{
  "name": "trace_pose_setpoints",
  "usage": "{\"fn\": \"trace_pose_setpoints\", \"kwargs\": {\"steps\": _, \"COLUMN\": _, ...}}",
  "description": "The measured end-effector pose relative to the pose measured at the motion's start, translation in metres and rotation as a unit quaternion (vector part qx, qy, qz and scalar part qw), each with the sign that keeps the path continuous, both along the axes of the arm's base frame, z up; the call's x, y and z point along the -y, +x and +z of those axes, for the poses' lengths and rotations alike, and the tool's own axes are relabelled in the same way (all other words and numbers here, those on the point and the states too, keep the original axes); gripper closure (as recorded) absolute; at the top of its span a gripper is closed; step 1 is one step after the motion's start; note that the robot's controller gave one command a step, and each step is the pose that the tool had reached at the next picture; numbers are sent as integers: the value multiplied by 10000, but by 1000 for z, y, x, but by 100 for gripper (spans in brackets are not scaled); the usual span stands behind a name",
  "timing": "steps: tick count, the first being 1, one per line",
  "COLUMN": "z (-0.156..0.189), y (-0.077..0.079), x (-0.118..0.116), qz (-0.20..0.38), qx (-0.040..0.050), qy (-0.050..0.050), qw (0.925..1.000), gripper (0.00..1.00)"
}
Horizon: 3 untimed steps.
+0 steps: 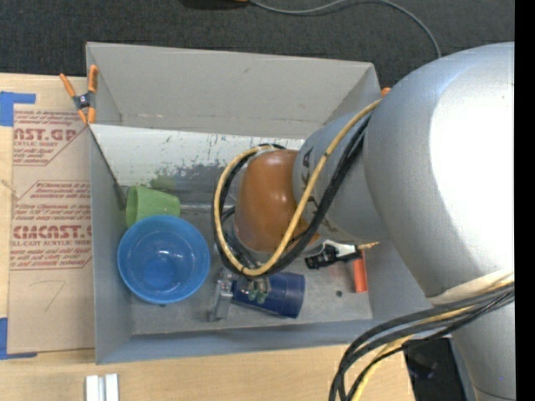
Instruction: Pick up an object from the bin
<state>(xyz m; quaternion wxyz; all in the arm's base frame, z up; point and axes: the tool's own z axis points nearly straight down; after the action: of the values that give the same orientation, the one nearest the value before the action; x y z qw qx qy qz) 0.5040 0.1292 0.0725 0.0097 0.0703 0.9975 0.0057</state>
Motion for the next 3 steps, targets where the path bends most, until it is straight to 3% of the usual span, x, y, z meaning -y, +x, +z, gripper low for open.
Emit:
{"fn": "trace_pose_setpoints", "kwargs": {"steps": 1, "z": -3, "y": 2, "x": 12, "qz": -95, "qx": -2, "qy": 2, "qw": 10000, "gripper": 0}}
{"fn": "trace_pose_setpoints", "kwargs": {"steps": 2, "z": -3, "y": -15, "x": 32, "qz": 721, "qx": -7, "qy": -18, "qw": 9974, "gripper": 0}}
{"fn": "trace_pose_setpoints", "kwargs": {"steps": 3, "z": 10, "y": 11, "x": 89, "qz": -1737, "qx": -15, "qy": 36, "qw": 9848, "gripper": 100}}
